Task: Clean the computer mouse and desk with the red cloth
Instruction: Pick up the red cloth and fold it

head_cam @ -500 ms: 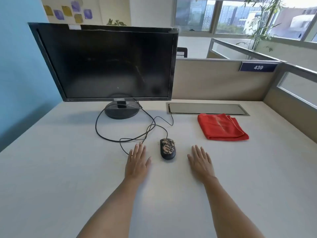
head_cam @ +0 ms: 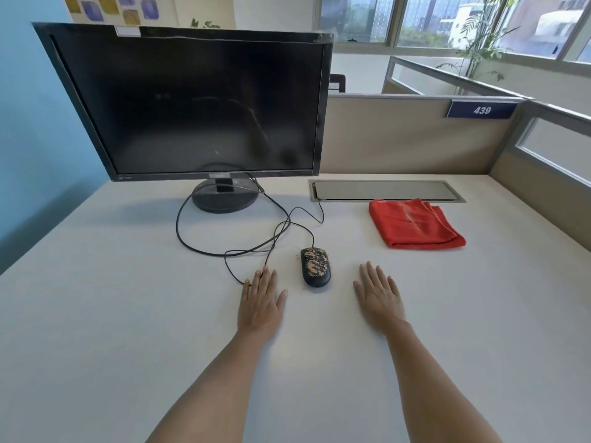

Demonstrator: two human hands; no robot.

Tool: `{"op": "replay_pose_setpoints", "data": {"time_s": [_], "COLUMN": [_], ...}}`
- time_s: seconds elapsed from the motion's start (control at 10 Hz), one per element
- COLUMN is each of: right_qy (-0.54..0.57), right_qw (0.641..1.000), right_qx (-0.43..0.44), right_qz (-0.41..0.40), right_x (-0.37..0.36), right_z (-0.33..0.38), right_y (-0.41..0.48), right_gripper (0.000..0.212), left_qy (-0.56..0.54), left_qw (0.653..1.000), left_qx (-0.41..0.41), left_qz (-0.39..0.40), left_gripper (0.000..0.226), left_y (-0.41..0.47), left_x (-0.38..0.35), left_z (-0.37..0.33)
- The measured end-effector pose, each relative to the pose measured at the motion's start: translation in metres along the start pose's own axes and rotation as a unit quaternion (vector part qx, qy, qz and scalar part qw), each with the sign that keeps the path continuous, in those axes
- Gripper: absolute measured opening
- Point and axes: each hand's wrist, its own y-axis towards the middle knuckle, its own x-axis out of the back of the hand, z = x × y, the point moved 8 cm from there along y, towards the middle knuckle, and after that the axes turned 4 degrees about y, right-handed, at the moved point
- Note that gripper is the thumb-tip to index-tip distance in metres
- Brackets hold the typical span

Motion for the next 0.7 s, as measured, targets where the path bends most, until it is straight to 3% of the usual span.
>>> {"op": "replay_pose_setpoints", "data": {"time_s": [0.3, 0.4, 0.5, 0.7], "right_qy": [0.007, 0.019, 0.021, 0.046], "right_qw": [1.000, 0.999, 0.996, 0.987], "right_qx": [0.001, 0.011, 0.024, 0.038], "right_qz": [-0.011, -0.037, -0.082, -0.147], "right_x": [0.001, 0.008, 0.023, 0.071], "right_z": [0.001, 0.001, -0.001, -0.017], "right_y": [-0.001, 0.001, 0.009, 0.046], "right_gripper": [0.054, 0.051, 0.047, 0.042], "left_qy": [-0.020, 0.011, -0.008, -0.010], "left_qw": [1.000, 0.998, 0.987, 0.985], "left_qx": [-0.004, -0.003, 0.004, 0.008], "left_qz": [-0.017, -0.062, -0.158, -0.173], "left_gripper": [0.055, 0.049, 0.038, 0.042], "left_y": [0.001, 0.003, 0.010, 0.059], "left_x": [0.002, 0.014, 0.042, 0.075], "left_z": [0.001, -0.001, -0.010, -0.047]}}
